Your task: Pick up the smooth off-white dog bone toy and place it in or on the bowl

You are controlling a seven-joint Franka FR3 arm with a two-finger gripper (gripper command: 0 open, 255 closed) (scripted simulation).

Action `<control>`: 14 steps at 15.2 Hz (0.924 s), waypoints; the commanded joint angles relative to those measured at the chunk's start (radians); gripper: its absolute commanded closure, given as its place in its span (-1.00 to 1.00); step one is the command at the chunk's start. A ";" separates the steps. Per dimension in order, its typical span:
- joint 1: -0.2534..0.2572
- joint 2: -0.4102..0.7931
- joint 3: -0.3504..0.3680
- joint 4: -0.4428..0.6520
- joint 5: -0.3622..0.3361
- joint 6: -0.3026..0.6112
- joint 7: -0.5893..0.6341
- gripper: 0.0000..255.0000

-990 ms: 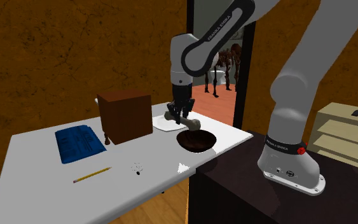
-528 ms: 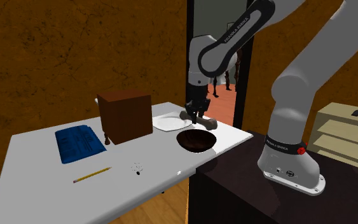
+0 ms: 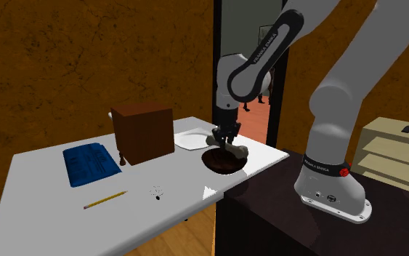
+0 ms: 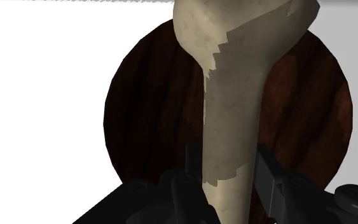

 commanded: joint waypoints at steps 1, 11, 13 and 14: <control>-0.013 0.045 0.013 -0.002 -0.012 0.048 0.011 1.00; -0.034 0.107 0.031 -0.008 -0.036 0.115 0.030 1.00; -0.034 0.107 0.031 -0.008 -0.035 0.115 0.030 -1.00; -0.034 0.107 0.031 -0.008 -0.035 0.115 0.030 -1.00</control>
